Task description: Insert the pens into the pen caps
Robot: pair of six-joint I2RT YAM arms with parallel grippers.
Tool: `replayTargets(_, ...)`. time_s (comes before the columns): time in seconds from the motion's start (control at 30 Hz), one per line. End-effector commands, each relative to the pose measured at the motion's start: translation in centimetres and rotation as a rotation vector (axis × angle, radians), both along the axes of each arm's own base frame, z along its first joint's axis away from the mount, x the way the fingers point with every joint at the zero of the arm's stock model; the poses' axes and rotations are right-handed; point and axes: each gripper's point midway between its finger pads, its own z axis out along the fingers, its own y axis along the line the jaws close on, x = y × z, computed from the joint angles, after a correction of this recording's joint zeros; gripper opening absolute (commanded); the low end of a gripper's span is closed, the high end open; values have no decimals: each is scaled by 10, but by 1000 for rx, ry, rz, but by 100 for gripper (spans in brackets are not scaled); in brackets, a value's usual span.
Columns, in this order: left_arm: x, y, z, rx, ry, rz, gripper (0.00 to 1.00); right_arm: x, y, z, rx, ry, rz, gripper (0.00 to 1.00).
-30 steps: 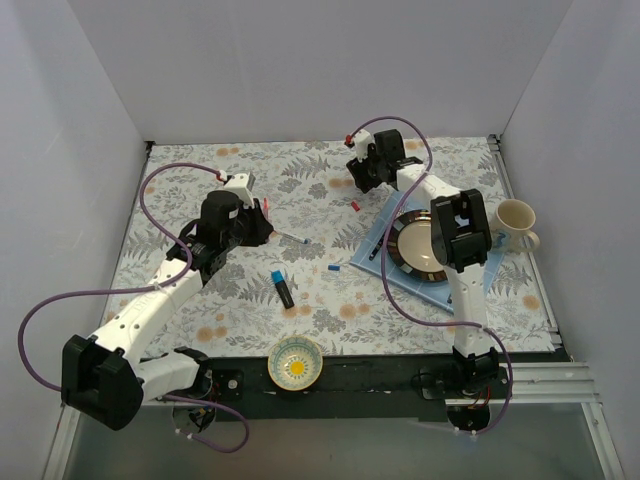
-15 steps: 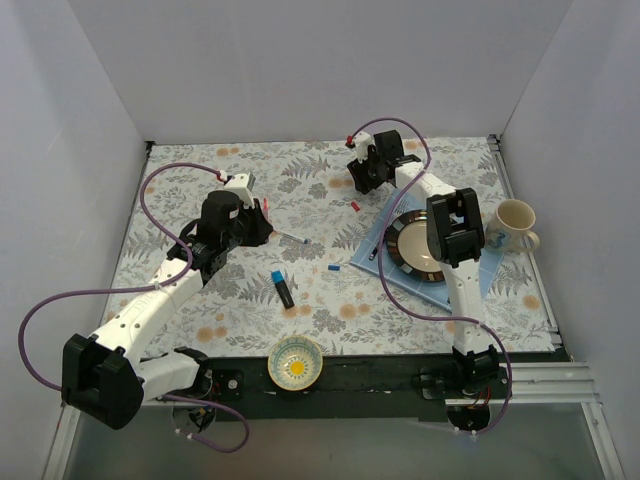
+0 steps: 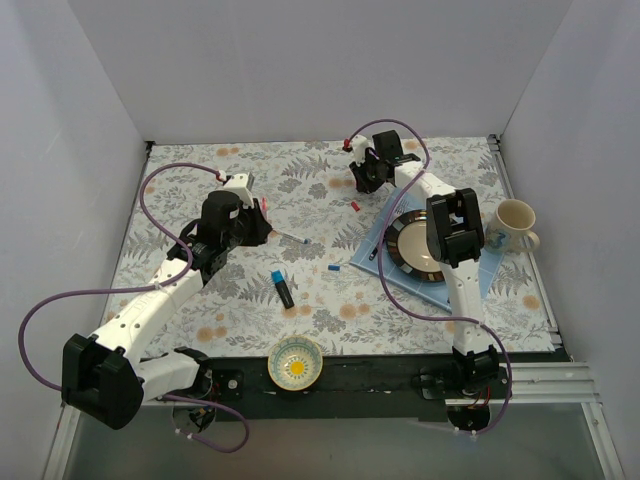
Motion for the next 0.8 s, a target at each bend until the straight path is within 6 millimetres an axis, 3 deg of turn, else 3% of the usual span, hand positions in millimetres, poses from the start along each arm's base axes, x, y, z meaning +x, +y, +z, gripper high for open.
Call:
replayTargets(0.0,2,4,7,9,-31,21,0,-7,1,11,1,-16,60,17)
replayTargets(0.07,2,5,8,10,-34,26,0,-5,0,18,-12,-49,70,4)
replayTargets(0.1,2,6,8,12,-35,29,0,-2,-1,31,-11,-78,71,1)
replayTargets(0.17,3,8,10,14,-44,40,0,1,-1,49,-15,-138,90,1)
replayTargets(0.23,3,10,12,16,-52,51,0,1,1,81,4,-212,110,1)
replayTargets(0.37,4,16,20,20,-82,81,0,-31,23,123,38,-323,312,1)
replayTargets(0.4,4,19,21,23,-87,92,0,-44,26,142,38,-369,350,1)
replayTargets(0.47,4,25,27,28,-110,121,0,-83,39,120,12,-362,475,1)
replayTargets(0.5,4,27,30,26,-121,132,0,-99,41,138,-26,-449,564,1)
replayTargets(0.53,3,29,32,27,-129,142,0,-136,42,106,-54,-392,662,1)
replayTargets(0.57,2,33,37,22,-147,158,0,-158,46,104,-42,-398,749,1)
replayTargets(0.6,2,35,40,22,-158,173,0,-175,46,118,-64,-465,825,1)
replayTargets(0.67,0,39,46,13,-182,189,0,-218,47,102,-59,-401,913,1)
replayTargets(0.7,0,40,50,8,-194,194,0,-232,45,107,-75,-409,941,1)
replayTargets(0.73,-1,40,52,-1,-202,193,0,-254,46,97,-105,-373,992,1)
replayTargets(0.77,-2,40,54,-5,-206,194,0,-269,34,75,-169,-317,989,1)
